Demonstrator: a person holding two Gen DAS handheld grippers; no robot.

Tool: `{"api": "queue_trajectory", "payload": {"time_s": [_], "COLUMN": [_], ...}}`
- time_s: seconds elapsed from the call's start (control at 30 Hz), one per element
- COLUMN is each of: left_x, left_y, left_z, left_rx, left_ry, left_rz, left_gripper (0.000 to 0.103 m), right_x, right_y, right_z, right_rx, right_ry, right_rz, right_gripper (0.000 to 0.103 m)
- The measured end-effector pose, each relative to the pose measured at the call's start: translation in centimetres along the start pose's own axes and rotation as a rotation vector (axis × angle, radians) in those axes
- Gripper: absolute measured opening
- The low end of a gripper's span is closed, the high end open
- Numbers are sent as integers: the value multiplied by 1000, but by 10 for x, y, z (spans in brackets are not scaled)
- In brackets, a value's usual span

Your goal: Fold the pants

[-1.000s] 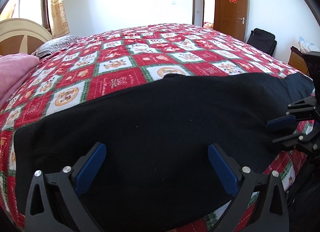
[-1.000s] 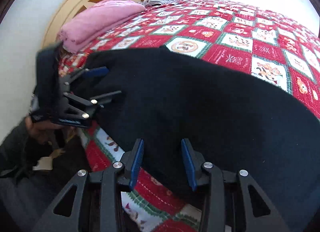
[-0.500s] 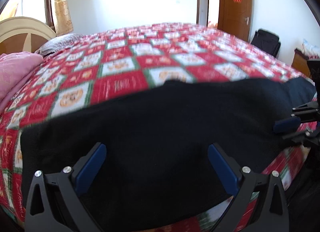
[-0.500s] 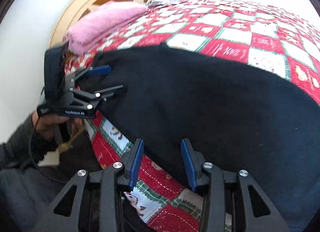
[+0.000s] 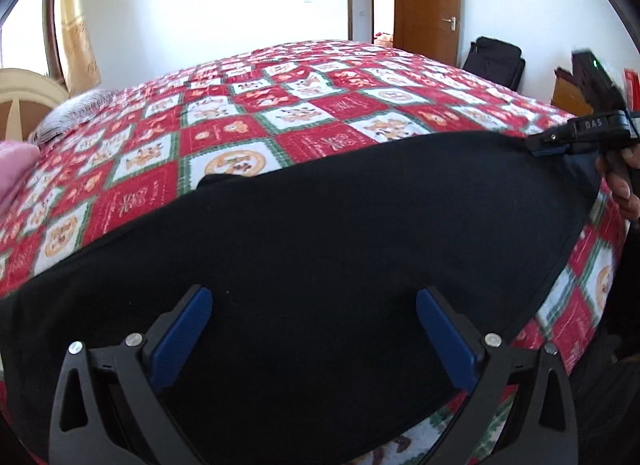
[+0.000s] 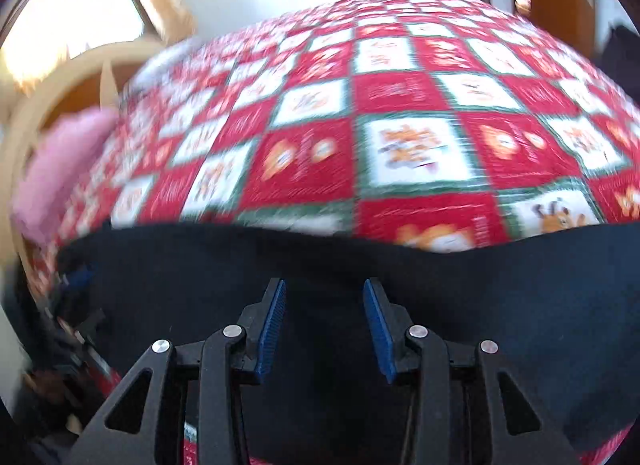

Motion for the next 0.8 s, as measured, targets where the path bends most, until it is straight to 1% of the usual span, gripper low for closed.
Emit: {"api": "queue_trajectory", "payload": {"time_s": [0.03,0.07,0.1,0.13,0.17,0.2,0.23,0.27,0.3,0.33,0.43,0.47,0.5,0.57,0.6,0.67,0.7,0.73,0.77,0.8], "left_x": [1,4,6,7,8,9,9,9,8,7,3,0,-2,-4,-3,-1,-1,-1,-4,-6], "left_y": [-2,-5,-7,-7,-6,-1,5,9,8,7,3,2,1,0,-3,-8,-10,-7,0,1], "left_z": [2,4,6,6,5,2,0,-3,-4,-4,0,1,2,3,3,4,6,8,11,11], "left_rx": [-7,-7,-9,-16,-26,-27,-16,18,27,25,32,36,35,40,46,53,62,67,69,70], "left_ry": [-11,-23,-40,-48,-51,-42,-31,0,7,1,-8,-12,-21,-26,-31,-41,-48,-52,-64,-68], "left_rz": [4,4,-8,-18,-23,-4,15,16,5,0,-9,-15,-25,-32,-31,-45,-55,-49,-17,-22], "left_gripper": [103,103,103,103,103,103,103,103,103,103,103,103,103,103,103,103,103,103,103,103], "right_x": [6,12,15,19,22,23,24,24,24,25,30,32,33,34,34,33,31,29,26,23], "right_y": [-3,-10,-17,-24,-31,-35,-35,-33,-32,-29,-38,-40,-43,-43,-43,-51,-61,-69,-79,-82], "right_z": [-10,-20,-26,-29,-32,-36,-41,-48,-55,-63,-74,-72,-68,-73,-79,-92,-92,-88,-84,-87], "right_rx": [46,112,144,148,135,103,43,-26,-52,-42,20,-4,-72,-162,-168,-117,-97,-103,-146,-198], "right_ry": [46,108,137,147,144,138,133,128,122,112,185,164,126,103,122,180,182,151,95,76], "right_rz": [9,8,-6,-27,-48,-56,-60,-70,-75,-79,-104,-113,-134,-152,-145,-150,-164,-183,-214,-220], "right_gripper": [42,43,43,43,43,46,47,47,47,47,47,47,47,47,47,47,47,47,48,49]}}
Point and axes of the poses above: each gripper's, at about its wrist camera, not at the fingertips, and y roughly the way its jaws point, z to its left, x to its top, the point moved 2 cm from there along y, roughly the way its jaws point, and after that the axes turned 14 degrees about y, right-handed, at the moved point
